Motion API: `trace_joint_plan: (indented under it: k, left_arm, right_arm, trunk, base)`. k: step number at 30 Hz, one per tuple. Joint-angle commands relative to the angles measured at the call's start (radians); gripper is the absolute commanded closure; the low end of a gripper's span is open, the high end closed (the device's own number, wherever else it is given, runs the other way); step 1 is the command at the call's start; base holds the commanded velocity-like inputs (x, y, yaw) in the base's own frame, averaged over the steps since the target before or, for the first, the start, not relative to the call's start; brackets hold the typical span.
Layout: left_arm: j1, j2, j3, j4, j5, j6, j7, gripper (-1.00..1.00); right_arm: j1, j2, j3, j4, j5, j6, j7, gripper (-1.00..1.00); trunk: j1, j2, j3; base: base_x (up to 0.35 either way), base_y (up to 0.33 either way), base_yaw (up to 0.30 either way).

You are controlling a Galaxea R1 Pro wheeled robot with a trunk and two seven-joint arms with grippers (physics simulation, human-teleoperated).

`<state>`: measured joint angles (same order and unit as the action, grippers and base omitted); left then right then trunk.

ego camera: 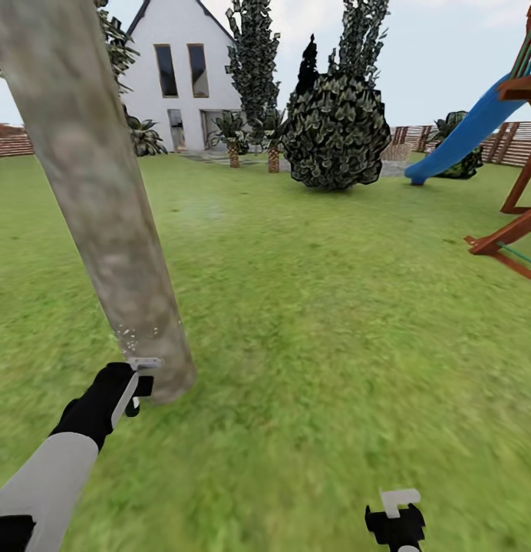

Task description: In the garden, pick up the pesticide atomizer on the floor and spray pesticide onto both trees until each tree trunk is fully covered.

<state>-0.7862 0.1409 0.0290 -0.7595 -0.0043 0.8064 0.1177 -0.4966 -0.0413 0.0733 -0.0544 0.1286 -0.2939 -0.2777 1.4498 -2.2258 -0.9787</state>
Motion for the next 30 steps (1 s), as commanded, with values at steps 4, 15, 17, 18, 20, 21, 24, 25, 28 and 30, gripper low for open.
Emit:
trace_joint_plan:
  k: [4,15,17,18,20,21,24,25,28,30]
  left_arm:
    - [-0.001,-0.027,0.000,-0.007,-0.009,0.008,0.002,1.00]
    - [0.000,-0.024,0.004,0.008,-0.015,0.008,0.007,1.00]
    - [0.001,-0.024,0.004,0.012,-0.014,0.008,0.008,1.00]
    - [0.002,-0.023,0.005,0.019,-0.014,0.008,0.008,1.00]
    - [0.002,-0.017,0.009,0.061,-0.014,0.005,0.010,1.00]
    - [0.002,-0.016,0.010,0.069,-0.015,0.003,0.012,1.00]
    - [0.002,-0.024,0.010,0.075,-0.014,0.001,0.013,1.00]
    - [0.002,-0.027,0.009,0.076,-0.011,0.001,0.013,1.00]
    - [0.001,-0.029,0.006,0.048,-0.009,0.009,0.008,1.00]
    - [-0.007,-0.028,0.005,0.009,-0.009,0.042,0.006,1.00]
  right_arm:
    - [0.000,0.000,0.006,0.000,0.006,0.001,-0.008,-1.00]
    - [0.000,0.000,0.006,-0.001,0.006,0.001,-0.008,-1.00]
    - [0.000,0.000,0.006,0.000,0.006,0.001,-0.008,-1.00]
    - [0.000,0.000,0.006,-0.001,0.006,0.001,-0.008,-1.00]
    - [0.000,0.000,0.006,-0.001,0.006,0.001,-0.008,-1.00]
    - [0.000,0.000,0.006,-0.001,0.006,0.001,-0.008,-1.00]
    - [0.000,0.000,0.006,-0.001,0.007,0.001,-0.008,-1.00]
    - [0.000,-0.001,0.006,0.000,0.008,0.001,-0.008,-1.00]
    - [0.000,-0.006,0.006,0.001,0.008,0.000,-0.008,-1.00]
    - [0.000,-0.006,0.006,0.000,0.008,0.001,-0.008,-1.00]
  trunk:
    - [0.000,0.000,-0.001]
    - [0.000,0.000,-0.001]
    - [0.000,0.000,-0.001]
    - [0.000,0.000,-0.001]
    - [0.000,0.000,-0.001]
    - [0.000,0.000,-0.001]
    - [0.000,0.000,-0.001]
    - [0.000,0.000,-0.001]
    - [0.000,0.000,-0.001]
    - [0.000,0.000,-0.001]
  base:
    - [0.126,-0.222,0.260]
    - [0.088,-0.242,0.075]
    - [0.267,-0.158,0.262]
    - [0.286,-0.126,0.272]
    - [0.311,-0.050,0.275]
    - [0.322,-0.013,0.233]
    - [0.210,-0.005,0.090]
    - [0.034,-0.001,0.011]
    - [0.005,0.000,0.002]
    - [0.001,0.000,0.000]
